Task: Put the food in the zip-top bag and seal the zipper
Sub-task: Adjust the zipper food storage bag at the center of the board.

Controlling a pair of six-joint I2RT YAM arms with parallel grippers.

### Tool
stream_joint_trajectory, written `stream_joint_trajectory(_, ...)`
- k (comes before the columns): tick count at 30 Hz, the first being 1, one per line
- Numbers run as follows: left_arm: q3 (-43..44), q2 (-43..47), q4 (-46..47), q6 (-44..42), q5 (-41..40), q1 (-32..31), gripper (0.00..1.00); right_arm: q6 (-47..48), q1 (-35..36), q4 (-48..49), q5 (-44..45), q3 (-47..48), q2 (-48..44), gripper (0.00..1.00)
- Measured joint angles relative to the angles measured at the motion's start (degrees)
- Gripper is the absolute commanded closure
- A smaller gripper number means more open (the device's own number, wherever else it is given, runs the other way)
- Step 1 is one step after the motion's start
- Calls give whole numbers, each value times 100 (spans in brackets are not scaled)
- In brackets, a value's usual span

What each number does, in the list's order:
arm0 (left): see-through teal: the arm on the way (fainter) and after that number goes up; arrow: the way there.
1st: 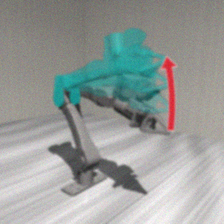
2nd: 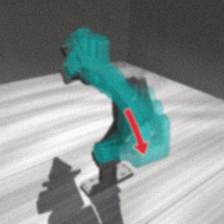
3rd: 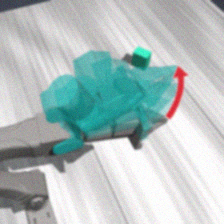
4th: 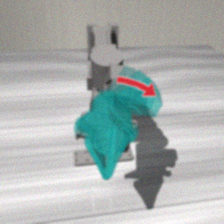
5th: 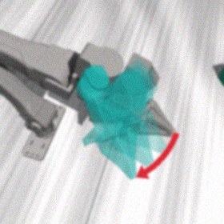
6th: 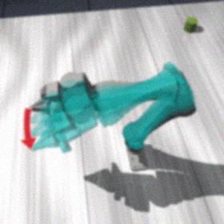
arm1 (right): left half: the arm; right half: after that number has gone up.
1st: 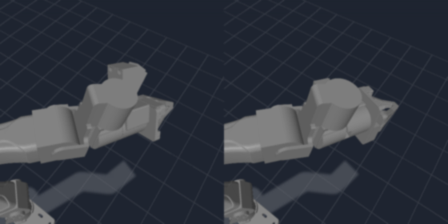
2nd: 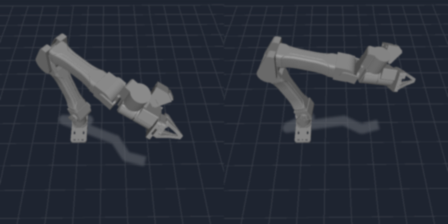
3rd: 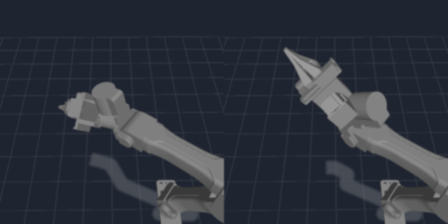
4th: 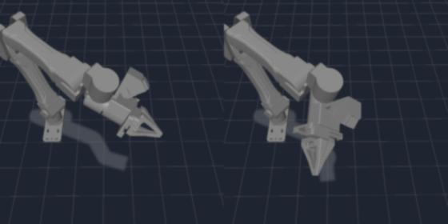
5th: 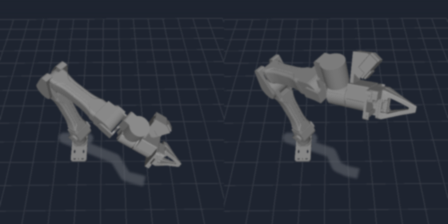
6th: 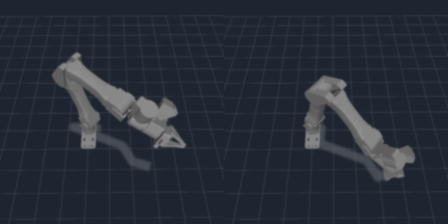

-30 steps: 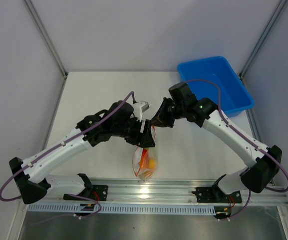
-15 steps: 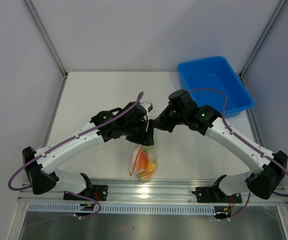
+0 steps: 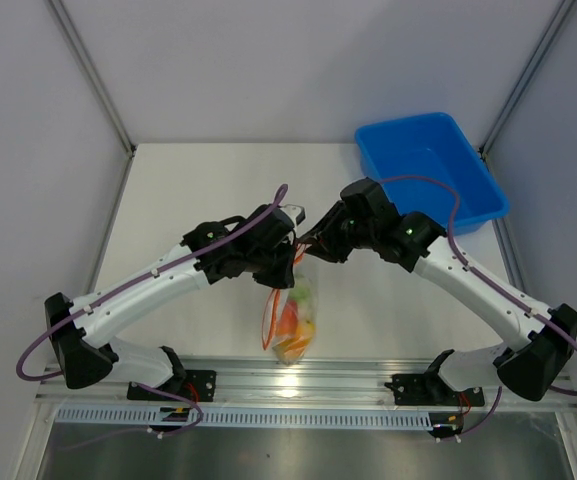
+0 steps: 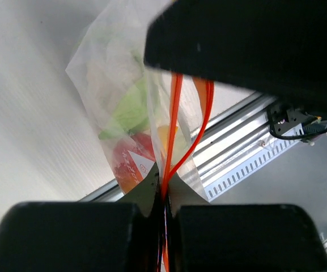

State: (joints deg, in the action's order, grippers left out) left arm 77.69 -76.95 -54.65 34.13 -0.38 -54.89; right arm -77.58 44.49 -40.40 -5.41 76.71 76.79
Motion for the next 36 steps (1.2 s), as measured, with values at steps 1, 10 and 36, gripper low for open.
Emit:
stream_joint_trajectory(1,0,0,2,-22,26,2,99,72,-35,22,-7,2,-2,54)
stream_joint_trajectory(10,-186,195,184,-323,603,192,99,1611,-726,291,-435,57,-61,1)
stream_joint_trajectory(36,-1239,1115,1353,-970,4183,981,99,5128,-2256,4048,-5904,-2852,-1298,25)
